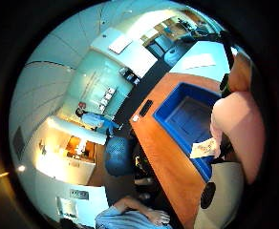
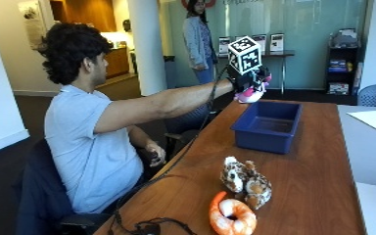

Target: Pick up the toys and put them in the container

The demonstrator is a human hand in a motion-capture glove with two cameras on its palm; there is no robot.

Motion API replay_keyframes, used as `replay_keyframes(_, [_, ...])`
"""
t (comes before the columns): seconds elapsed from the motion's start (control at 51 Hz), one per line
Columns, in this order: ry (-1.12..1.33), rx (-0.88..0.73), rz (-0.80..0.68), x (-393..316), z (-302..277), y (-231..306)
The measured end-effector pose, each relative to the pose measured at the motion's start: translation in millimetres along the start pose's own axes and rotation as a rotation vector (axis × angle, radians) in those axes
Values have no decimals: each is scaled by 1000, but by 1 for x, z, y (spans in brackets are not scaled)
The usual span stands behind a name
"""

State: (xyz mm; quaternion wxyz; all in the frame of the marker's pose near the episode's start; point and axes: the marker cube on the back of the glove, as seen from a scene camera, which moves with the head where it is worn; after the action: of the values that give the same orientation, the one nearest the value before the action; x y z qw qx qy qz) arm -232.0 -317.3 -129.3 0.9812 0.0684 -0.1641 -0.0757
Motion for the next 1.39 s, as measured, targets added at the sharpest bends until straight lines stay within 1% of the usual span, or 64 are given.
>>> replay_keyframes(0.078, [-7,-57,30,-8,20,-8])
replay_keyframes(0.196, [-8,-315,53,-12,44,-3])
replay_keyframes(0.235, [-1,-347,51,-10,46,-1])
replay_keyframes(0.275, [12,-327,44,-6,45,1])
replay_keyframes(0.353, [39,-237,30,5,32,7])
replay_keyframes(0.392, [54,-226,39,12,24,12])
replay_keyframes(0.608, [169,-220,133,73,-32,61])
replay_keyframes(0.785, [184,-206,253,138,-76,111])
replay_keyframes(0.903, [243,-275,344,182,-87,152])
replay_keyframes(1.001, [321,-383,453,218,-78,186])
replay_keyframes(1.06, [357,-460,492,236,-67,203])
replay_keyframes(1.197, [462,-580,489,265,-29,231])
replay_keyframes(1.315, [402,-627,506,286,5,245])
replay_keyframes(1.393, [349,-631,476,296,20,251])
